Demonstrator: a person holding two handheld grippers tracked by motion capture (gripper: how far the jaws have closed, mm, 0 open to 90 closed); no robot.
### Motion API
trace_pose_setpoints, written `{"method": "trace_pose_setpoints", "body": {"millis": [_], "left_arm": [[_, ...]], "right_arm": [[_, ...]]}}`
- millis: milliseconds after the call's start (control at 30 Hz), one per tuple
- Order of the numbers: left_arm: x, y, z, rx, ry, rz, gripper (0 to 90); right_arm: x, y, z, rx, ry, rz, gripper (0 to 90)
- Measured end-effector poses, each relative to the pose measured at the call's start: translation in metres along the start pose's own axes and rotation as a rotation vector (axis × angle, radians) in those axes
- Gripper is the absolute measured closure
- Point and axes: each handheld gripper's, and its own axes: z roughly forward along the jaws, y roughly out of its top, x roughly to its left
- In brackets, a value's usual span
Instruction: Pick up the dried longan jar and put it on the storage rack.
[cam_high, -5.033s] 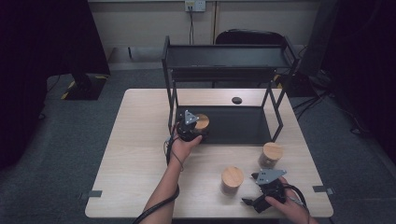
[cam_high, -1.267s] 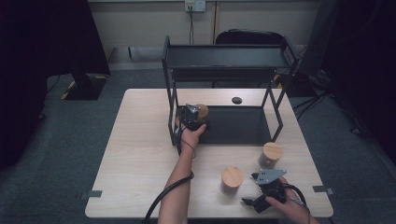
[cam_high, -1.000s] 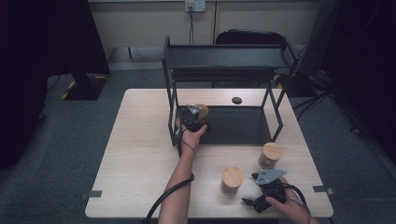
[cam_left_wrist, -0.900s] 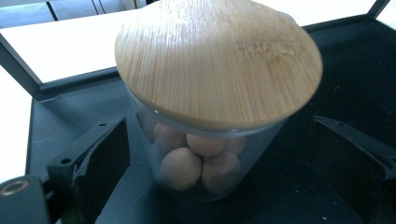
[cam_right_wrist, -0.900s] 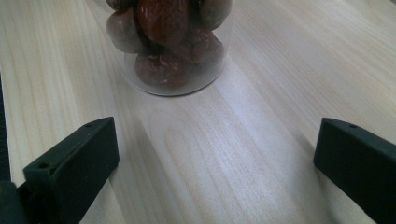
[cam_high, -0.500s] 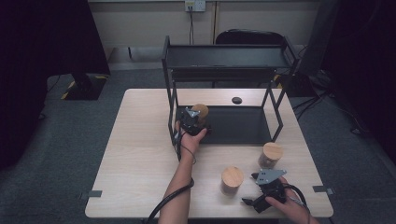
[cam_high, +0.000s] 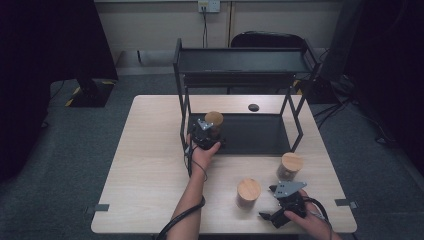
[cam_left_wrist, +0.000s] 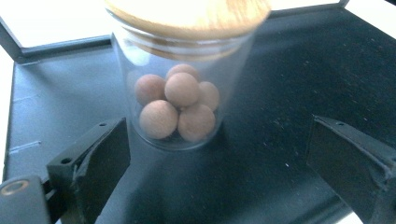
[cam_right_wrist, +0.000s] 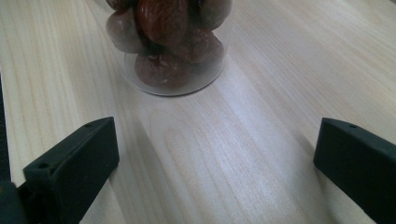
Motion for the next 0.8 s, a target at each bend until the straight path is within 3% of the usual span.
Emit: {"method": "trace_pose_setpoints", "body": {"millis": [800], "left_arm": [[-0.005,-0.019,-0.015,0.009,-0.089,0.032,6.0]], "right_arm": [[0.0,0.0,0.0,0.0,0.0,0.0,0.0]]}}
